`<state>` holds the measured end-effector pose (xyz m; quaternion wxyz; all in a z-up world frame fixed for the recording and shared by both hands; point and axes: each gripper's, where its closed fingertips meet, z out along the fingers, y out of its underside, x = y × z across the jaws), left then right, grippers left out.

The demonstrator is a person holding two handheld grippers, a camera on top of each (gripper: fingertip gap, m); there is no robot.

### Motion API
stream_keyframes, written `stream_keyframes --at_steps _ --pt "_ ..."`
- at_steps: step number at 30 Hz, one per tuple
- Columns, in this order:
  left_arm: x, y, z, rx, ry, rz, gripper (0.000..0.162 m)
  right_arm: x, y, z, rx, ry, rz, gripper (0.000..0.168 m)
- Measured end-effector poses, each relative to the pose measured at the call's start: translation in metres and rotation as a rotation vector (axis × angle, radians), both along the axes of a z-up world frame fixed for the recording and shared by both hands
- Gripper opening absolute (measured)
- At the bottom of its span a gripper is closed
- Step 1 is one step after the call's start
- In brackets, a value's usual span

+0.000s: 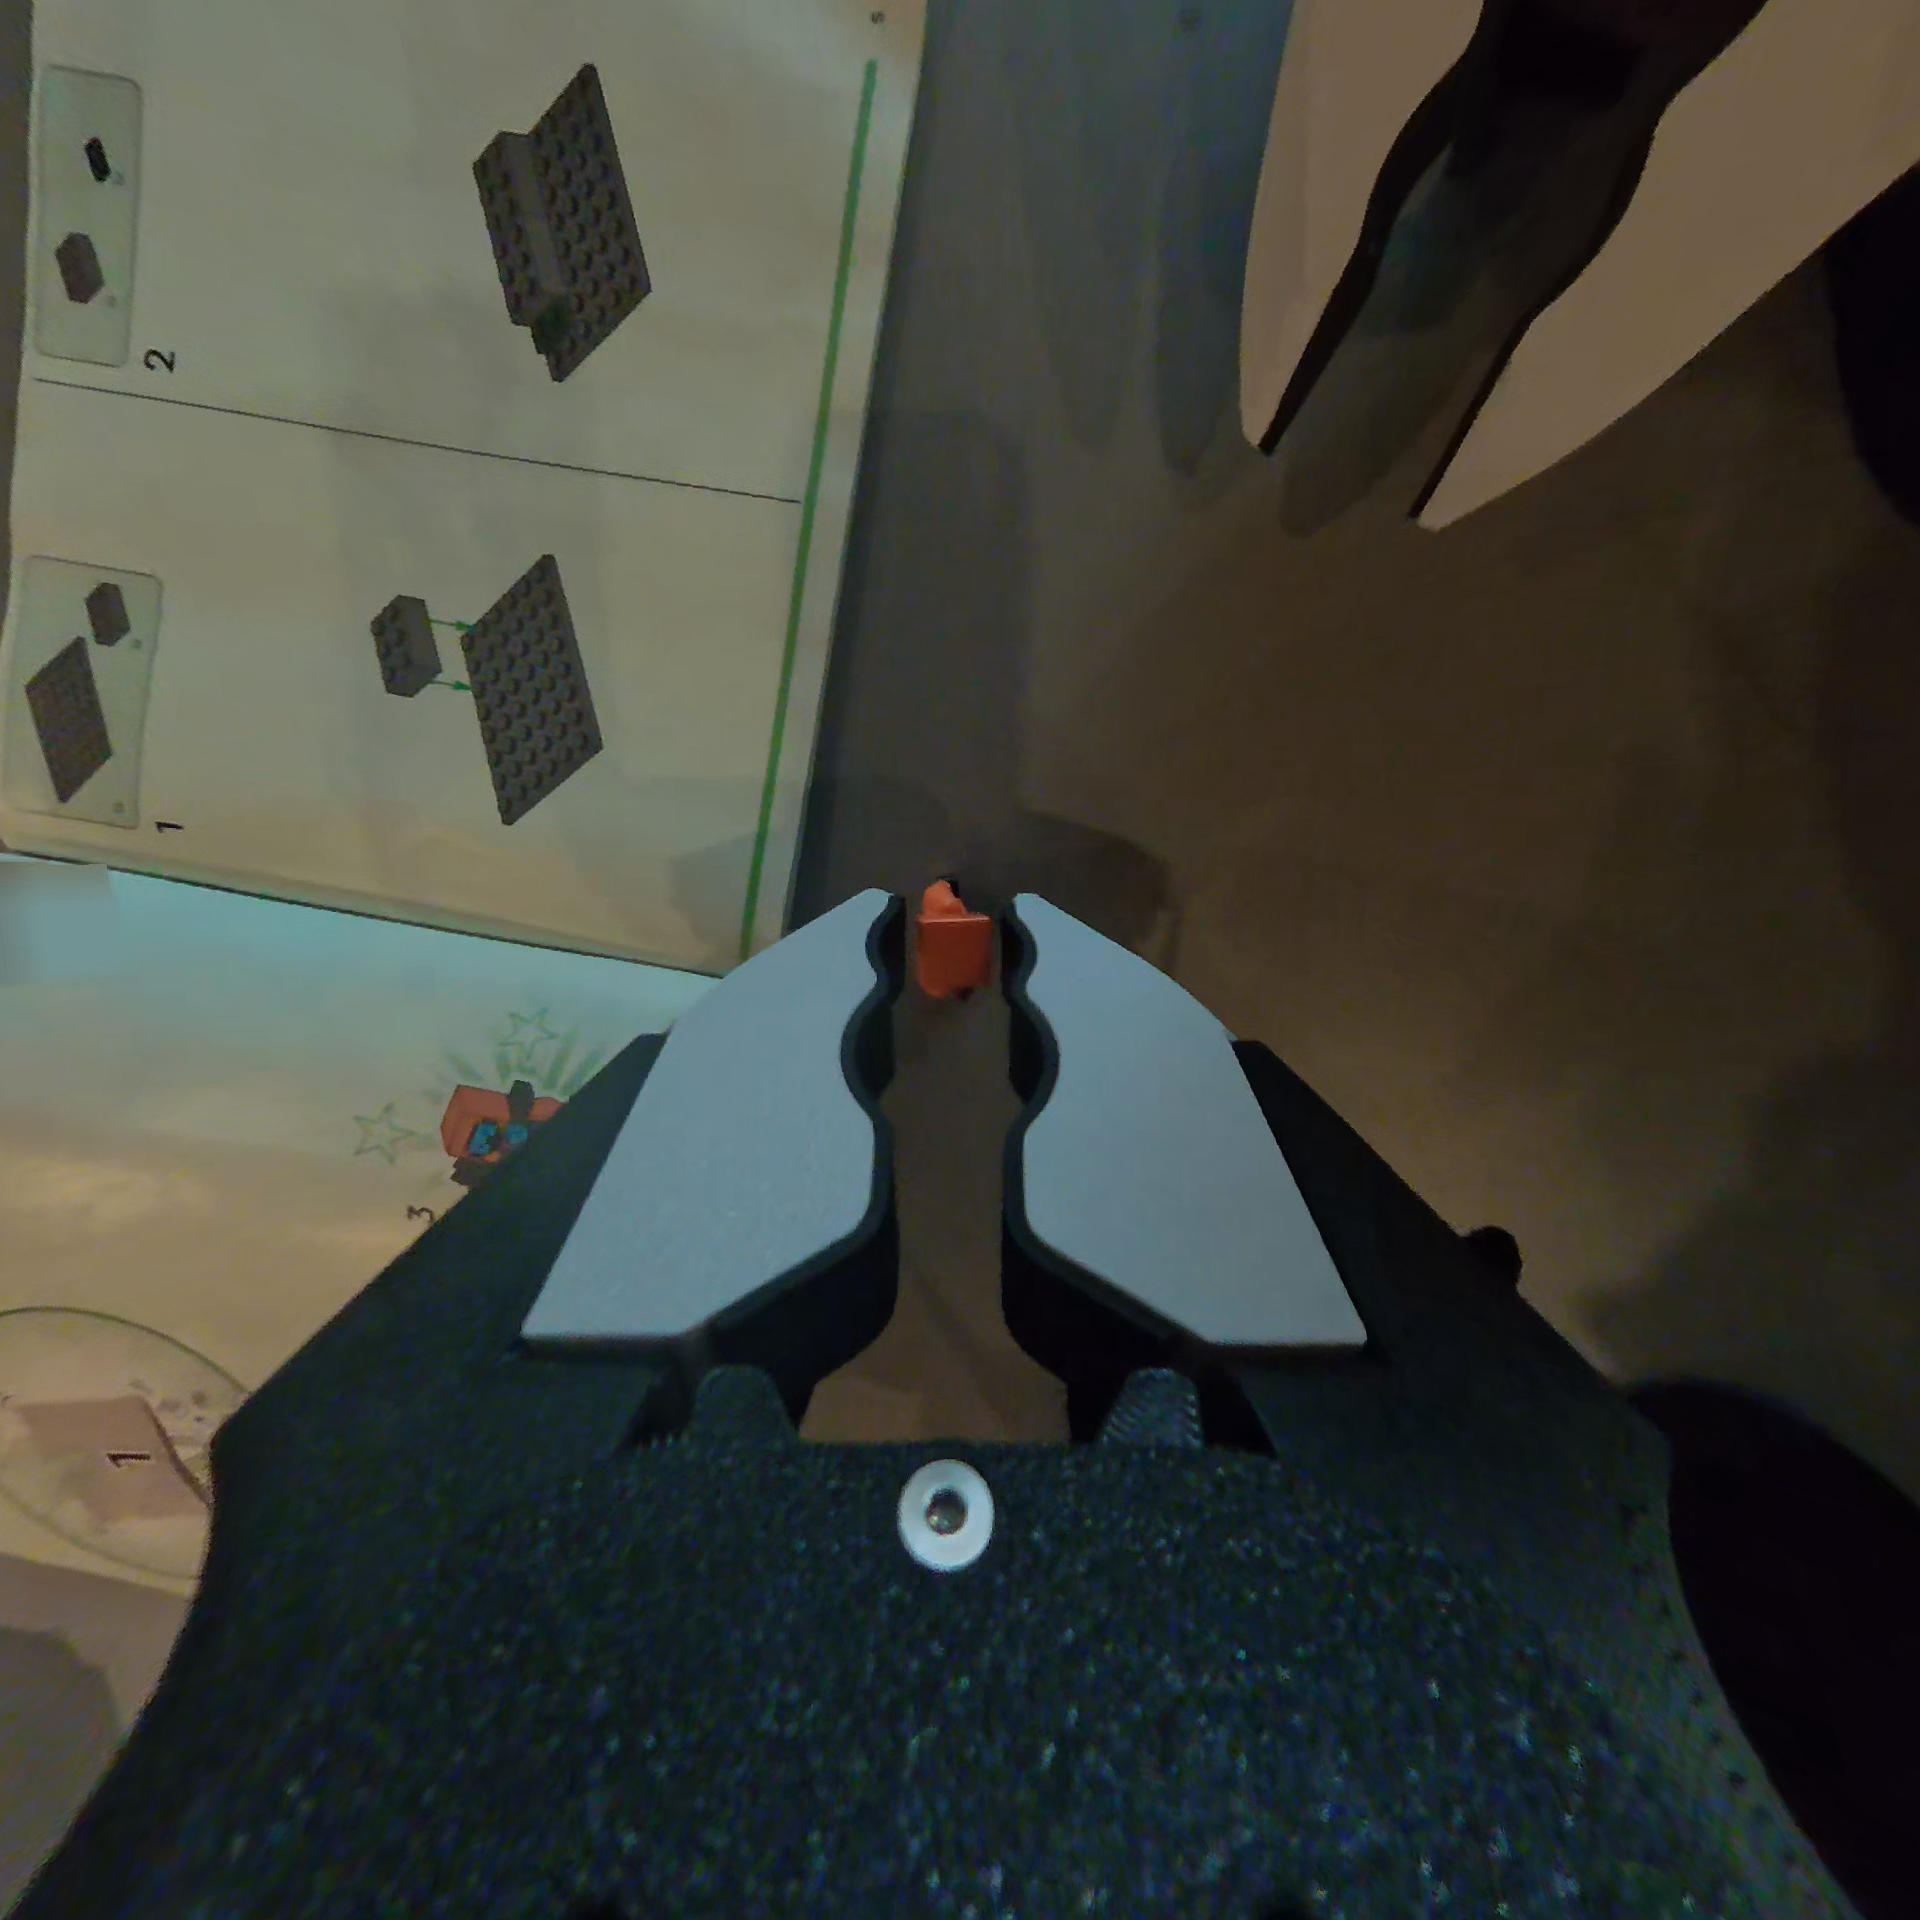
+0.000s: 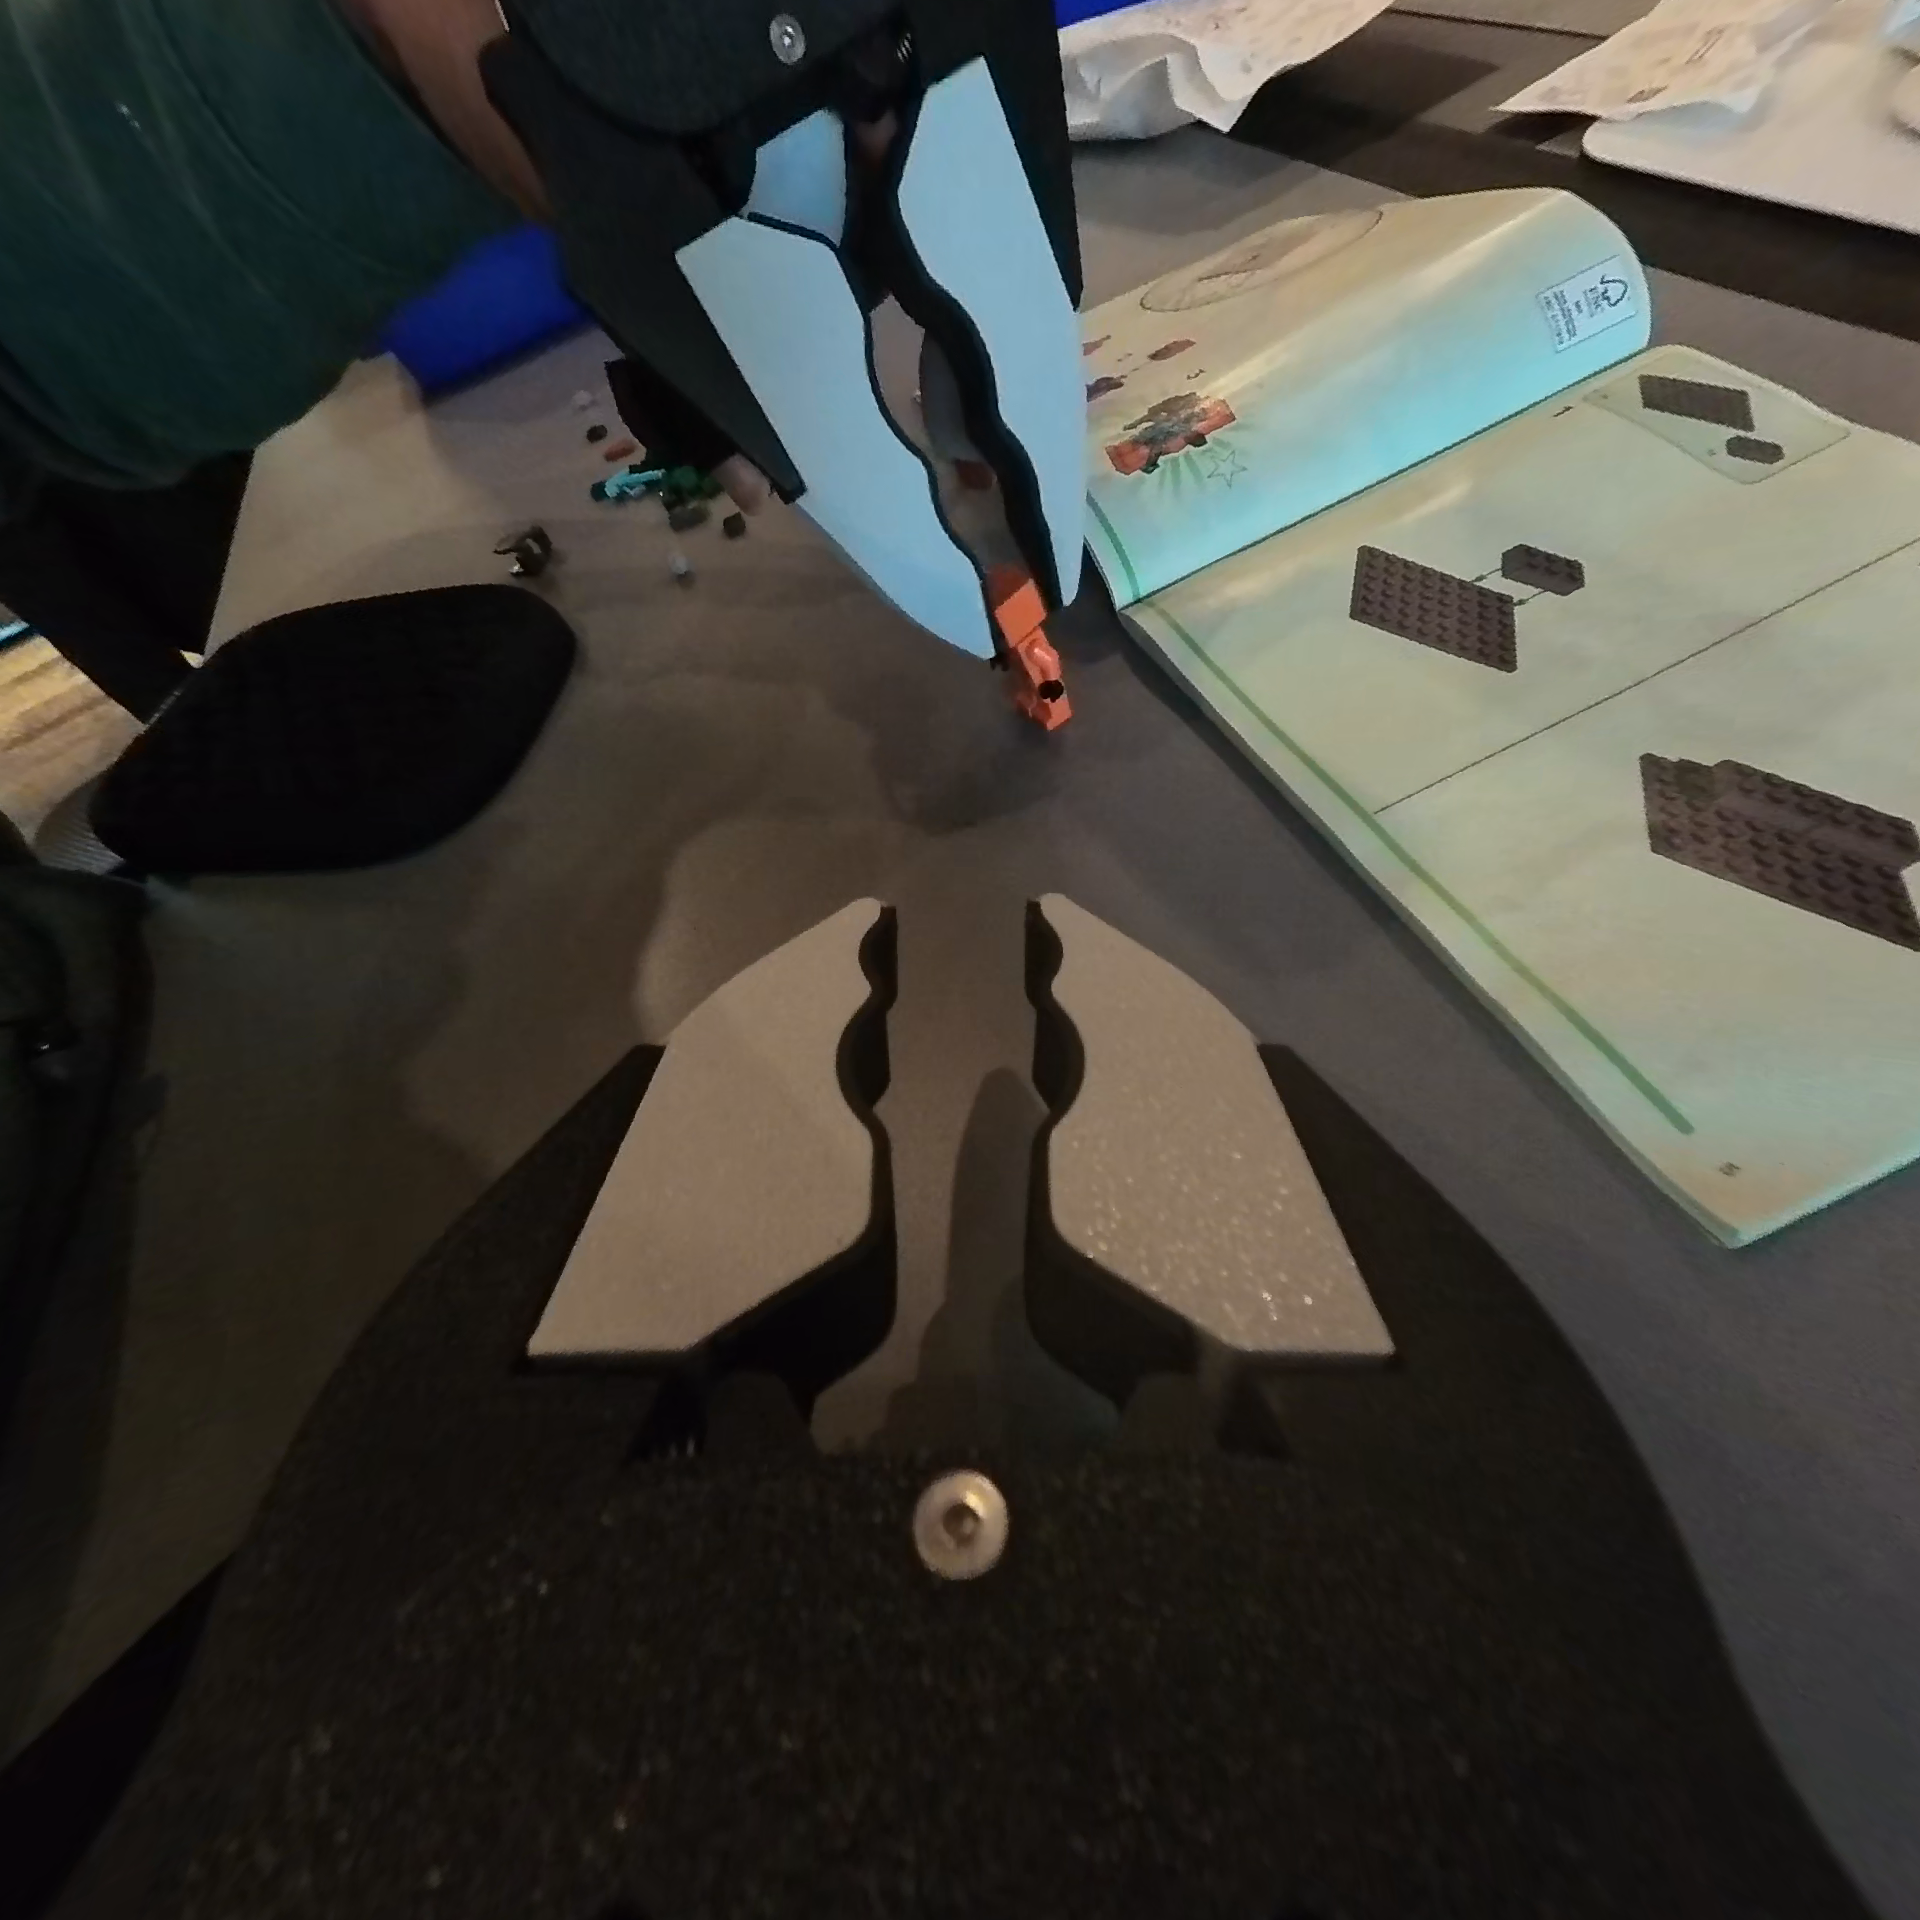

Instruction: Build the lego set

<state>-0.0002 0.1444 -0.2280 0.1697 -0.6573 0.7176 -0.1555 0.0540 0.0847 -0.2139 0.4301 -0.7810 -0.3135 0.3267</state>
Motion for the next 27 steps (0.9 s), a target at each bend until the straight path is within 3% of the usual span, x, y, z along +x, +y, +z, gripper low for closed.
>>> stream_keyframes --at_steps 1,16,20,24,27 --pt "0.0 0.0 0.0 -0.002 -0.001 -0.002 0.017 0.0 0.0 0.0 0.0 0.0 0.0 0.023" --pt "0.001 -0.003 0.017 -0.028 -0.079 -0.013 0.022 0.0 0.0 0.0 -0.001 0.0 -0.001 0.023" --pt "-0.001 0.002 0.056 -0.03 -0.273 0.042 0.016 0.001 0.0 0.001 0.004 0.004 -0.006 0.023" --pt "-0.027 0.014 0.096 0.034 -0.517 0.168 0.0 0.002 0.003 0.005 0.027 0.004 -0.029 0.022" --pt "-0.058 0.021 0.107 0.105 -0.633 0.296 0.0 0.005 0.005 0.008 0.045 -0.017 -0.062 0.018"
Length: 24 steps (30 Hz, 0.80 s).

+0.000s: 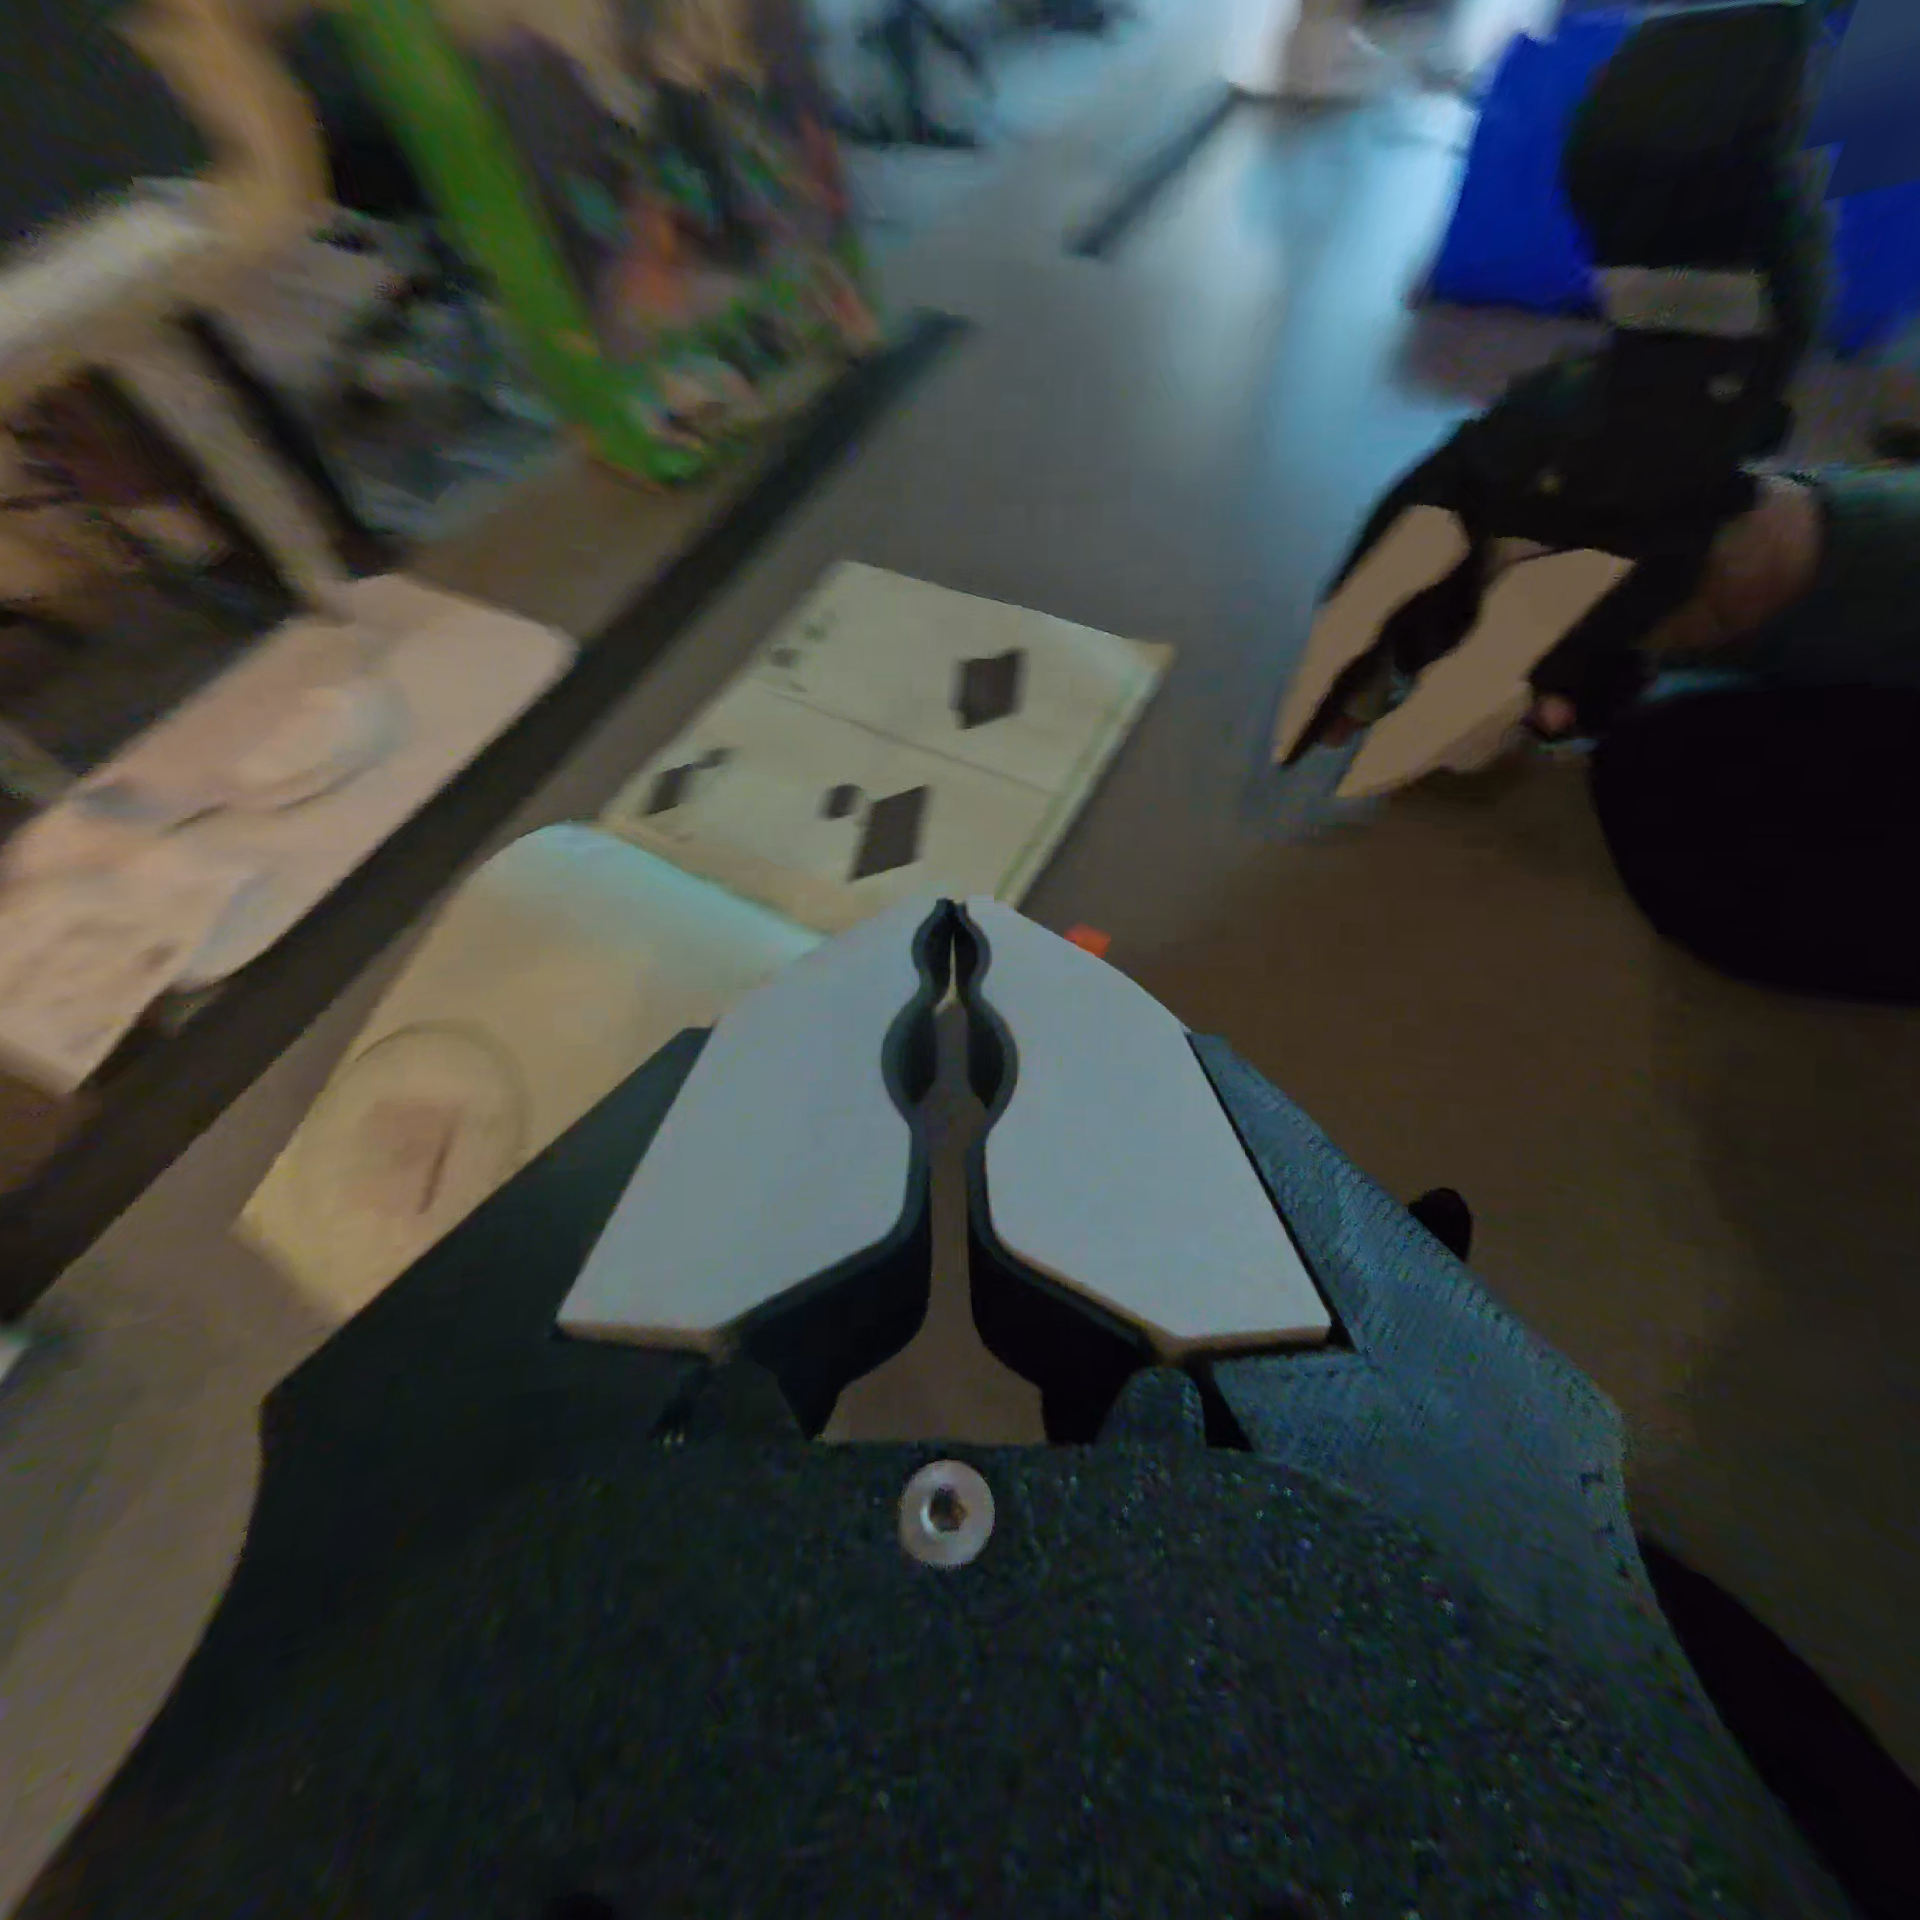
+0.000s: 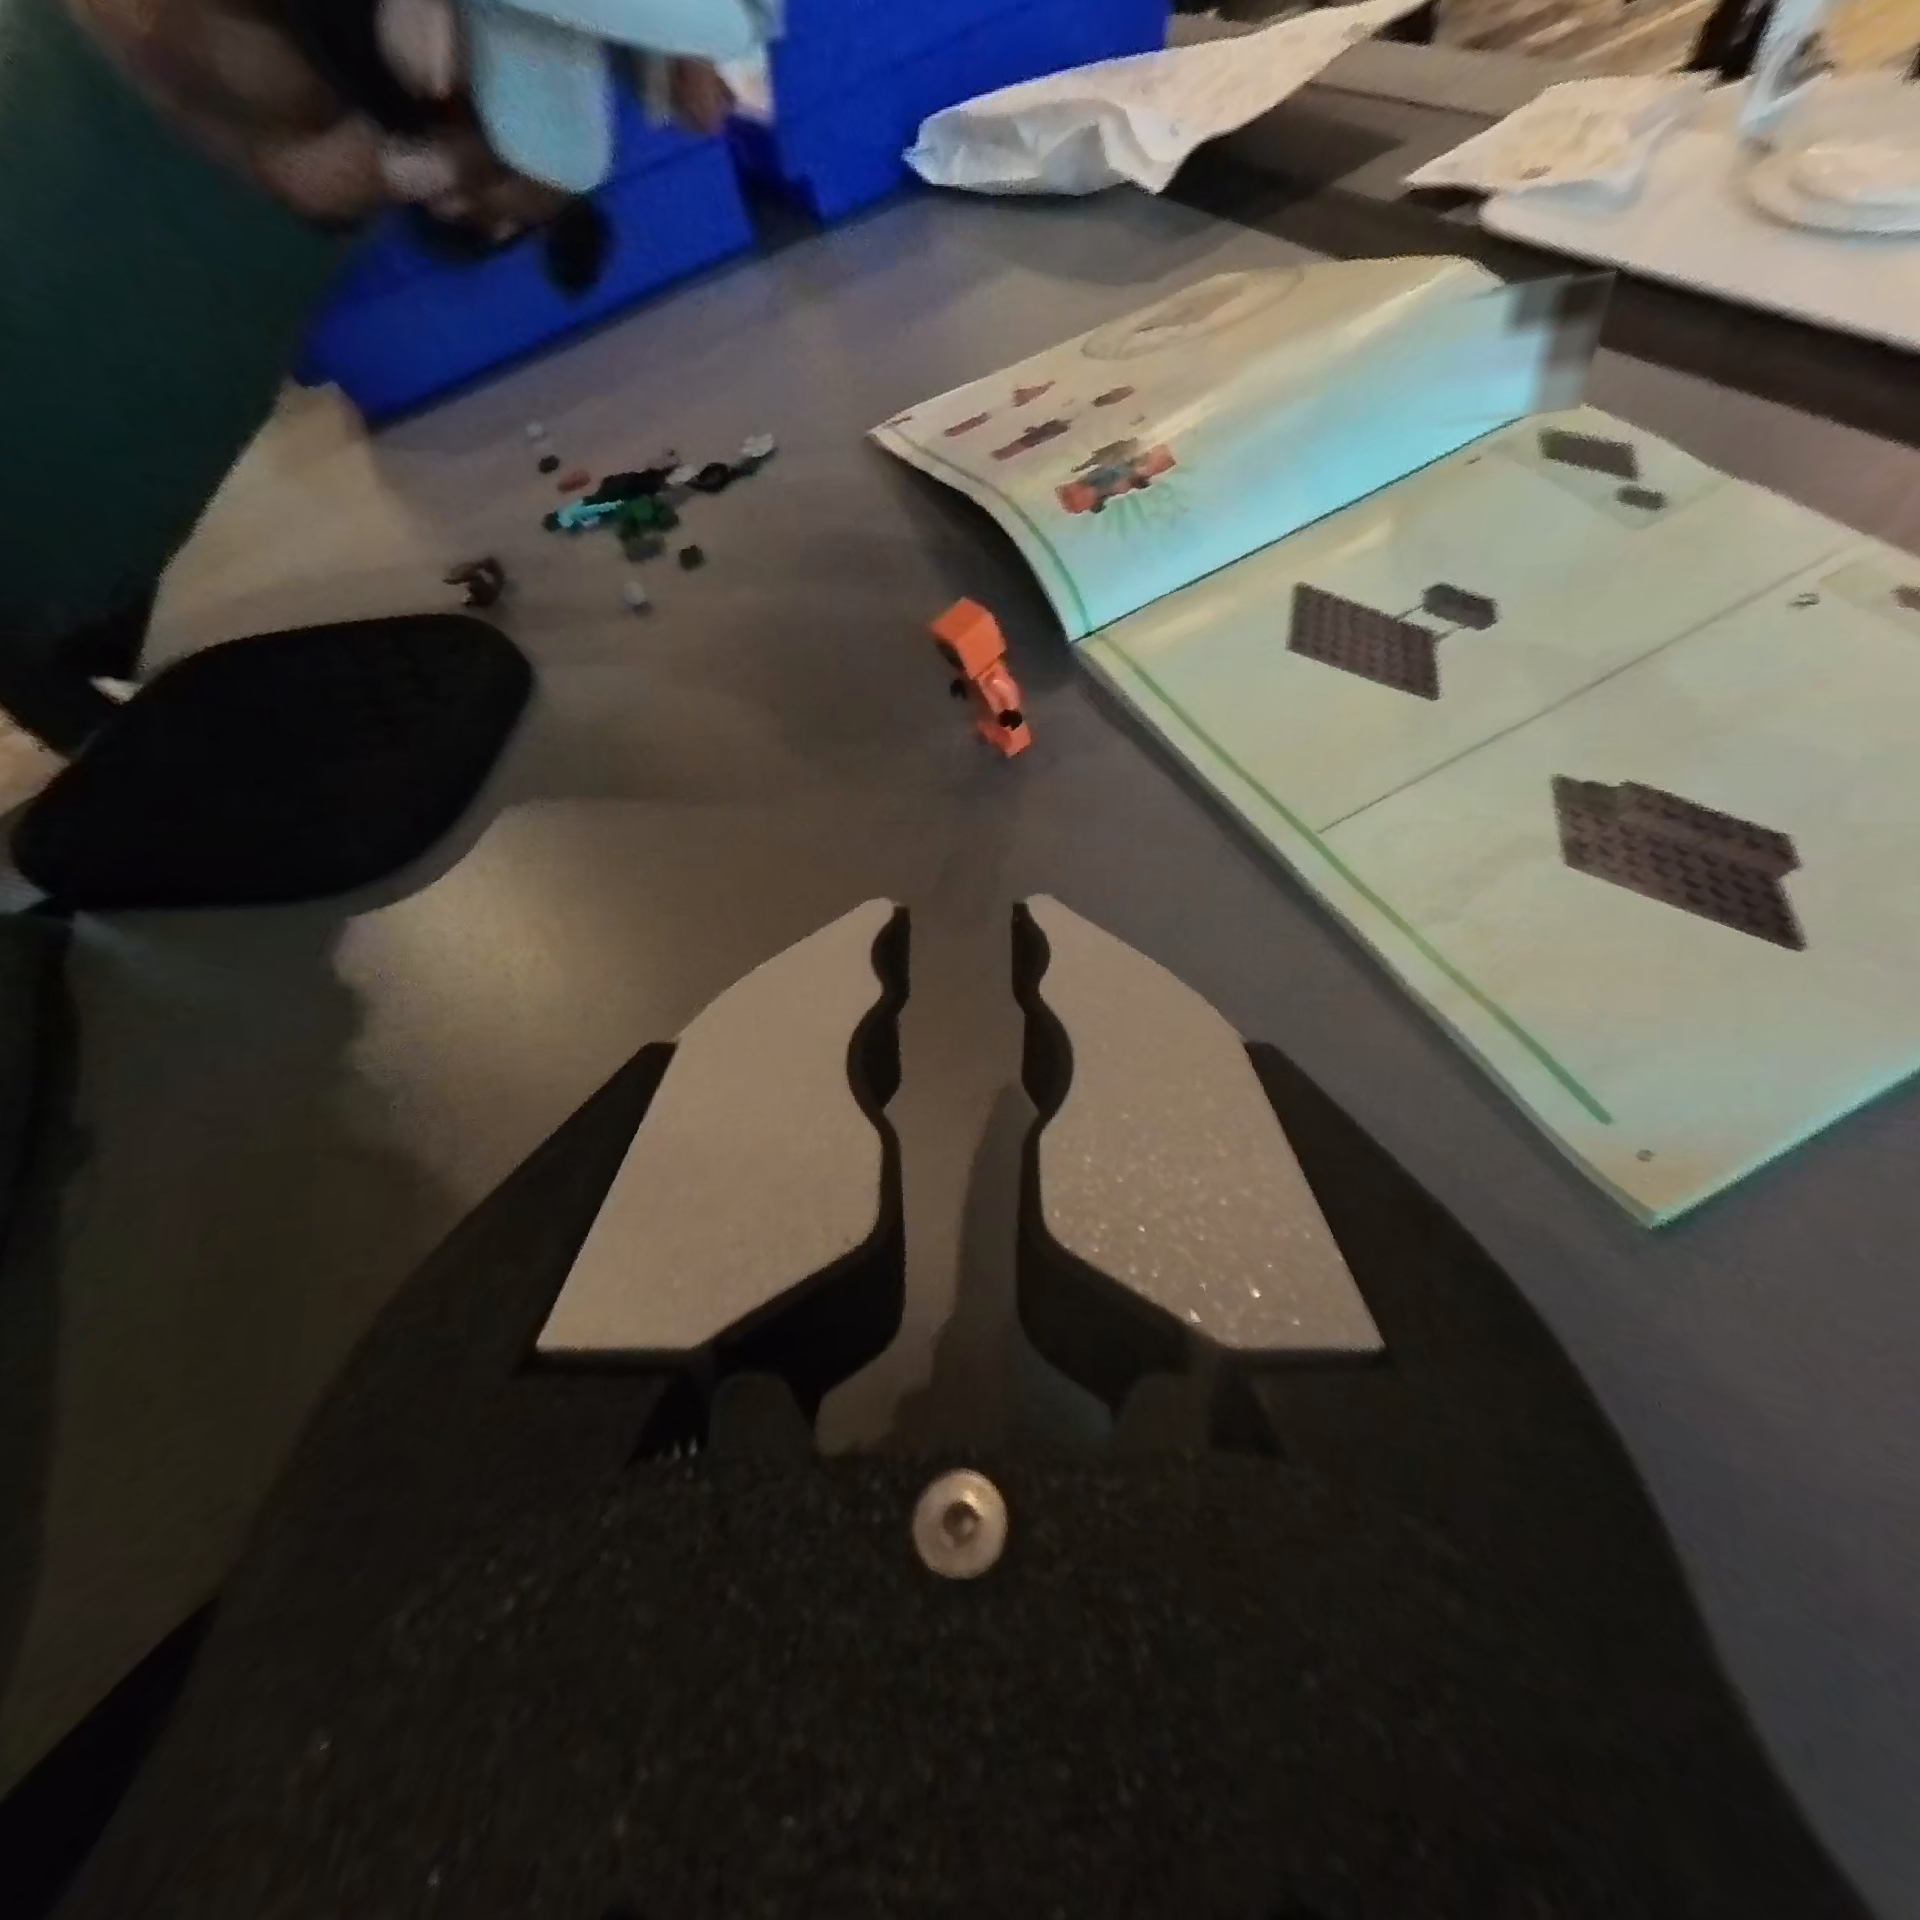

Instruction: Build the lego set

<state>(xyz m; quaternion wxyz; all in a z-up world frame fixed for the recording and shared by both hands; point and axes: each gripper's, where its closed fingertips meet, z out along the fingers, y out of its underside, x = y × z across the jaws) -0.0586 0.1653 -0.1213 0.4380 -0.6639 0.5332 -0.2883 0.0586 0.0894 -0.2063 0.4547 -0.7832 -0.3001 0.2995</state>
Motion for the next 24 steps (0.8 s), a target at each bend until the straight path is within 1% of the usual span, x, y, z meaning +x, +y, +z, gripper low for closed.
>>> stream_keyframes --at_steps 2,5,8,12,15,17,20,22,24 --pt "-0.02 -0.003 -0.002 0.022 -0.037 0.083 0.0 0.001 0.0 0.005 0.02 -0.03 -0.032 0.016" --pt "-0.043 -0.016 -0.01 0.054 -0.072 0.181 0.0 0.004 -0.001 0.012 0.048 -0.093 -0.098 0.009" --pt "-0.052 -0.035 -0.023 0.029 -0.106 0.227 0.0 0.002 -0.007 0.015 0.053 -0.134 -0.152 0.0" --pt "-0.051 -0.058 -0.037 -0.011 -0.152 0.26 0.0 -0.004 -0.018 0.015 0.024 -0.164 -0.213 0.0" --pt "-0.051 -0.066 -0.04 -0.028 -0.192 0.304 0.0 -0.009 -0.026 0.013 0.002 -0.186 -0.264 0.0" --pt "-0.053 -0.069 -0.038 -0.031 -0.23 0.328 0.0 -0.014 -0.03 0.011 -0.005 -0.199 -0.304 0.0" --pt "-0.057 -0.068 -0.043 -0.004 -0.237 0.36 0.0 -0.024 -0.034 0.006 -0.012 -0.191 -0.331 0.0" --pt "-0.059 -0.067 -0.051 -0.02 -0.23 0.366 0.0 -0.031 -0.033 0.003 -0.013 -0.175 -0.33 0.0" --pt "-0.06 -0.067 -0.05 -0.01 -0.235 0.371 0.0 -0.035 -0.032 -0.002 -0.023 -0.166 -0.324 0.0"
